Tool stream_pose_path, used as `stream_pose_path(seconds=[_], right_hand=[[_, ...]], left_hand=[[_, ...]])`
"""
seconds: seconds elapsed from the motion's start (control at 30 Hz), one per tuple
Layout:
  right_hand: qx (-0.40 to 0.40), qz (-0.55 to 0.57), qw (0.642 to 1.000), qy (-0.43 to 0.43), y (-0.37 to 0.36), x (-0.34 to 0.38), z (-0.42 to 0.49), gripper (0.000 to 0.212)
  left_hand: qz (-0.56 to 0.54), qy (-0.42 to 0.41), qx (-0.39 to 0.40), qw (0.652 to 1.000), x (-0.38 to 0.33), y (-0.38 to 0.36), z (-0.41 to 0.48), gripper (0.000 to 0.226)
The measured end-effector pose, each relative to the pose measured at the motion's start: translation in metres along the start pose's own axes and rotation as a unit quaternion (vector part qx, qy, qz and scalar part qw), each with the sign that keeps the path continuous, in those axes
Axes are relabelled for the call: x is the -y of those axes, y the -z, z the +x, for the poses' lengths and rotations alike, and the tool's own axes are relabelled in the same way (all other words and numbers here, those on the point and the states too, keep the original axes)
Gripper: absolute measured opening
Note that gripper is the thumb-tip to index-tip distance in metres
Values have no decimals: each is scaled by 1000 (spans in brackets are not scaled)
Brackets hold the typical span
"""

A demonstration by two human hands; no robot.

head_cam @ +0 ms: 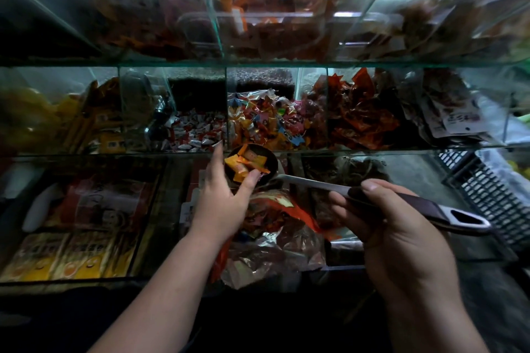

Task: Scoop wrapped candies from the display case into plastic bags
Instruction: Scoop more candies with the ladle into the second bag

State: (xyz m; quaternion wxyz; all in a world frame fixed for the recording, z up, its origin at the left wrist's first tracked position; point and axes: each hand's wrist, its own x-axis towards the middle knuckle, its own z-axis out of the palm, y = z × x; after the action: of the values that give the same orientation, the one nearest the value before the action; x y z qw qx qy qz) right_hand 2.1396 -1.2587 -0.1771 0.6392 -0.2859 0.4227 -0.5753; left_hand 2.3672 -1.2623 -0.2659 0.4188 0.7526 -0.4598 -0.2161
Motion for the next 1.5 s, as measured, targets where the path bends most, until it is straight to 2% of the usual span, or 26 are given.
stream_pose_path(seconds=[0.13, 0.23, 0.3, 0.33, 0.37, 0.43, 0.5, 0.57, 0.6, 0.67, 0.77, 0.83, 0.87, 0.9, 0.93, 0.97, 1.03, 1.07, 1.1, 1.13, 1.23, 1.33, 1.4, 1.43, 1.47, 1.5], right_hand=[[-20, 34, 999, 22, -12, -1, 9, 12], [-8, 58, 997, 45, -30, -7, 23, 8], [11, 33, 995, 97, -46, -16, 35, 7], [18, -24, 987, 156, -53, -22, 42, 7], [35, -112, 965, 235, -58, -26, 51, 5], [116, -299, 877, 358, -65, -33, 65, 5], [208, -416, 786, 407, -63, -36, 75, 7], [249, -475, 724, 434, -58, -35, 77, 11], [250, -495, 706, 441, -55, -34, 75, 15], [241, -509, 693, 450, -51, -30, 60, 21], [239, -470, 706, 473, -41, -19, 33, 20], [222, -462, 748, 422, -37, -7, 24, 10], [224, -491, 777, 325, -44, 6, 25, 11], [276, -543, 772, 183, -46, 17, 25, 16], [345, -599, 719, 70, -38, 24, 31, 25], [372, -611, 699, -8, -30, 27, 38, 36], [437, -648, 617, -91, -30, 40, 34, 44], [446, -652, 600, -121, -31, 40, 27, 44], [421, -661, 602, -152, -34, 37, 27, 44], [400, -683, 587, -172, -34, 36, 26, 44], [391, -702, 562, -196, -33, 41, 22, 45], [399, -679, 590, -179, -17, 36, 20, 45], [416, -690, 583, -106, -2, 15, 6, 39], [394, -686, 611, 23, 3, 3, -1, 30], [353, -645, 657, 165, 13, -8, -5, 18], [328, -593, 692, 247, 22, -20, -11, 13]], left_hand=[[-21, 16, 11, 1000, 7, -3, -16, 100], [-26, 9, 19, 999, 5, -4, -16, 93], [-12, 6, 19, 1000, 3, -4, -12, 83], [-5, 5, 18, 1000, 2, -4, -9, 78], [0, 5, 17, 1000, 2, -5, -6, 74], [3, 9, 16, 1000, 2, -5, -1, 69], [-2, 10, 17, 1000, 3, -5, 1, 67], [-12, 9, 17, 1000, 5, -3, 2, 64], [-14, 13, 16, 1000, 6, -2, 3, 63], [-6, 15, 18, 1000, 6, 0, 3, 58], [39, 11, 54, 998, 2, 5, 0, 40], [81, 1, 84, 993, 4, 13, -9, 21], [108, -11, 101, 989, 8, 18, -16, 27], [138, -24, 123, 983, 15, 21, -24, 32], [175, -32, 146, 973, 23, 23, -30, 31], [206, -39, 164, 964, 31, 24, -36, 24], [229, -38, 174, 957, 41, 21, -43, 12], [215, -31, 161, 963, 43, 18, -45, 15], [196, -17, 134, 971, 42, 15, -44, 23], [183, 5, 96, 978, 41, 12, -43, 28], [184, 56, -17, 981, 36, 9, -38, 25], [160, 56, -58, 984, 33, 10, -32, 26], [142, 48, -67, 986, 29, 11, -27, 21], [134, 42, -66, 988, 27, 11, -25, 17], [128, 37, -66, 989, 26, 10, -24, 14], [123, 35, -67, 990, 26, 10, -24, 10]])
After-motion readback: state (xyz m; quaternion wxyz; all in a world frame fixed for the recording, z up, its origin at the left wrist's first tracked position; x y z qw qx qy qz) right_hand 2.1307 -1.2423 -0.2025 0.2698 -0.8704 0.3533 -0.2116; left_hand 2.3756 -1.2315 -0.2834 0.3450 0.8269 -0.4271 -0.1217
